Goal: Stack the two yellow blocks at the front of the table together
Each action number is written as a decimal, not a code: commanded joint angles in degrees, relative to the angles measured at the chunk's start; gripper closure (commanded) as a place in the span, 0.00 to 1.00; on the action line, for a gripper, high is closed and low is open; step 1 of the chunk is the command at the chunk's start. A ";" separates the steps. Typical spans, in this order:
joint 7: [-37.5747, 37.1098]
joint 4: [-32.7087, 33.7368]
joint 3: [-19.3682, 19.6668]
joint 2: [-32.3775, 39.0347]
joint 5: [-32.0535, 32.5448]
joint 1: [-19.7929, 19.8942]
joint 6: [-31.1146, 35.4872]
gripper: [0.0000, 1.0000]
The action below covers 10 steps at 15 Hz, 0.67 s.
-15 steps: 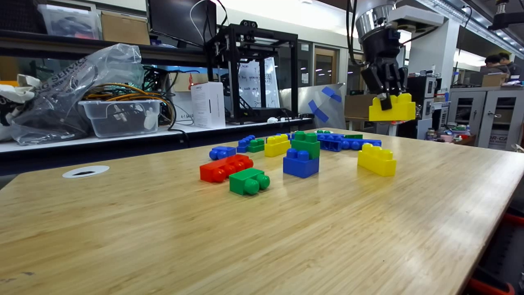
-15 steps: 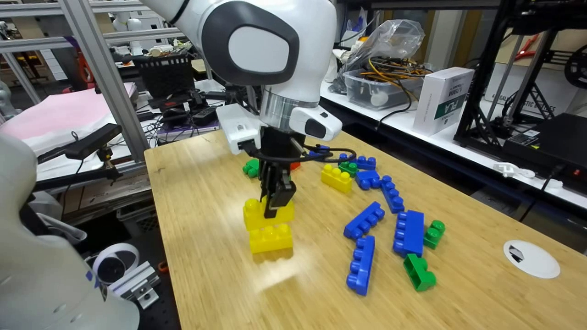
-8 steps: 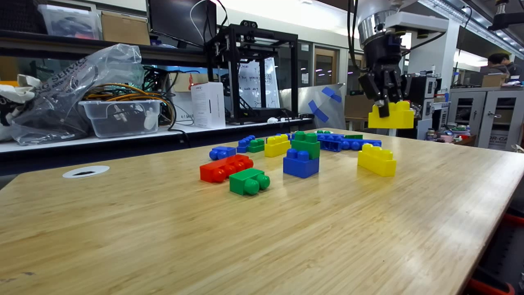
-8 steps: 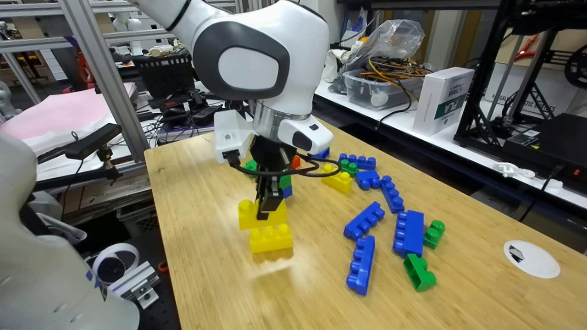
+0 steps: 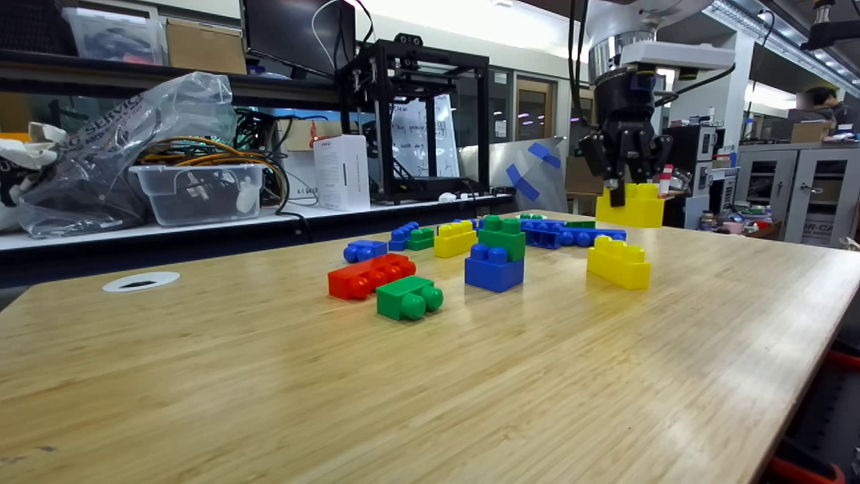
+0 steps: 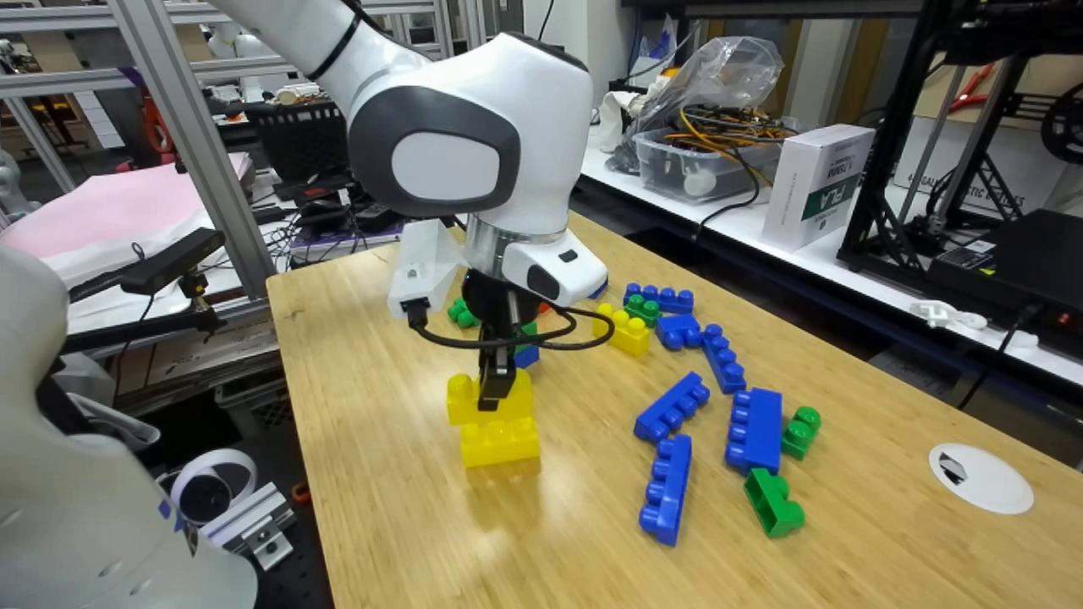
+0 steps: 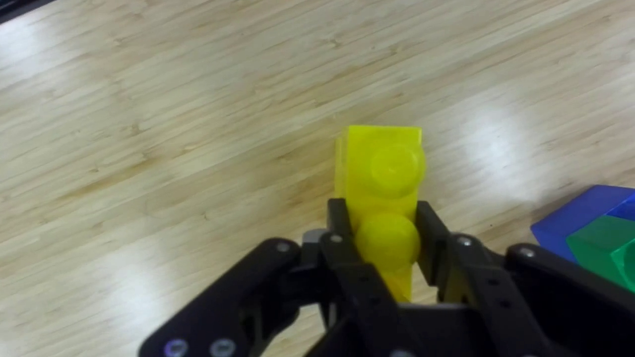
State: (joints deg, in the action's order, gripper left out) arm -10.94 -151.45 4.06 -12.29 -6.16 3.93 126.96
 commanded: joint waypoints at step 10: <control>-4.15 -2.00 -1.81 3.22 -1.57 -0.64 6.37 0.90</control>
State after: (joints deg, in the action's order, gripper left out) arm -14.50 -152.63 2.67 -9.54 -7.30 3.21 131.09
